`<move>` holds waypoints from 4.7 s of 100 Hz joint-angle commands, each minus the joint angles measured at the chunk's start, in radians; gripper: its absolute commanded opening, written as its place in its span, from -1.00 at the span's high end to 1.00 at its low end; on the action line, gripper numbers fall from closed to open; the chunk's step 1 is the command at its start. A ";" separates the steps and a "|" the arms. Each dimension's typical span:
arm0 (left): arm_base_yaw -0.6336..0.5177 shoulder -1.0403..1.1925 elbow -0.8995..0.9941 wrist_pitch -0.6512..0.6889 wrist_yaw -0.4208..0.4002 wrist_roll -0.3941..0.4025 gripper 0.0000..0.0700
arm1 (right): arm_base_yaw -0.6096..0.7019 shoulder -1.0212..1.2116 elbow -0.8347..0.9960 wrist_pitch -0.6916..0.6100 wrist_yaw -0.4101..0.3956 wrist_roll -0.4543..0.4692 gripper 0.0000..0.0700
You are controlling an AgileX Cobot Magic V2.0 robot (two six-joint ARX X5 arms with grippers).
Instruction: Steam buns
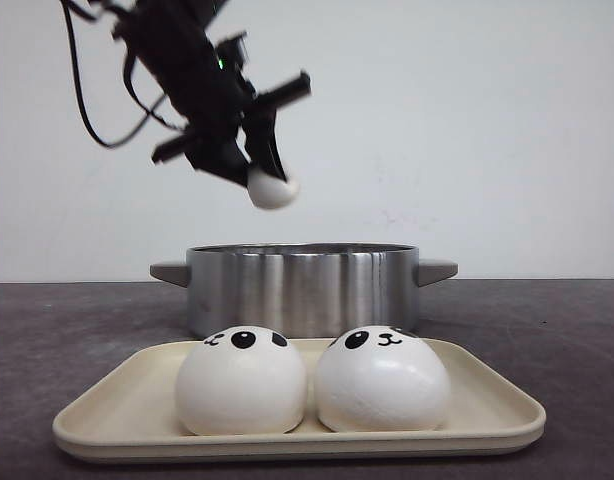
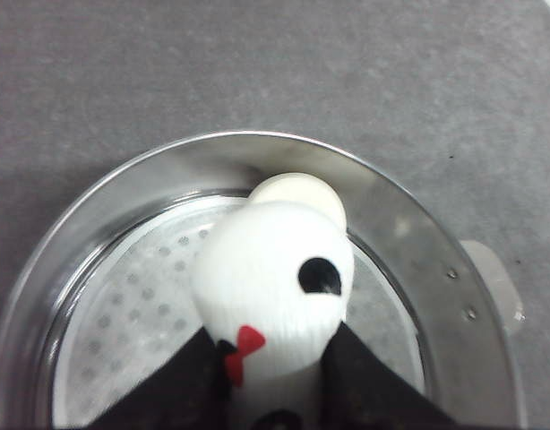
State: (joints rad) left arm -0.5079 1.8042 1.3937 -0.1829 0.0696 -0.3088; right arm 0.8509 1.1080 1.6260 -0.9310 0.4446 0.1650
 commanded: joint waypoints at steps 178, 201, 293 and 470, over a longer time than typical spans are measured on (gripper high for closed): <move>-0.265 -0.637 0.059 -0.412 -0.056 0.018 -0.92 | 0.018 0.016 -0.597 0.173 -0.425 0.342 0.59; -0.293 -0.771 0.059 -0.603 -0.098 0.017 -0.92 | 0.017 0.109 -0.639 0.179 -0.523 0.350 -0.72; -0.297 -0.842 0.058 -0.637 -0.176 0.010 -0.92 | 0.015 0.495 -0.639 0.277 -0.515 0.341 0.98; -0.297 -0.840 0.058 -0.670 -0.231 0.006 -0.92 | -0.274 0.796 -0.171 0.384 -0.439 0.089 -0.24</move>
State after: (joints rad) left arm -0.7952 0.9558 1.4330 -0.8639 -0.1577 -0.3031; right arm 0.5747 1.8915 1.4254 -0.5415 -0.0006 0.2600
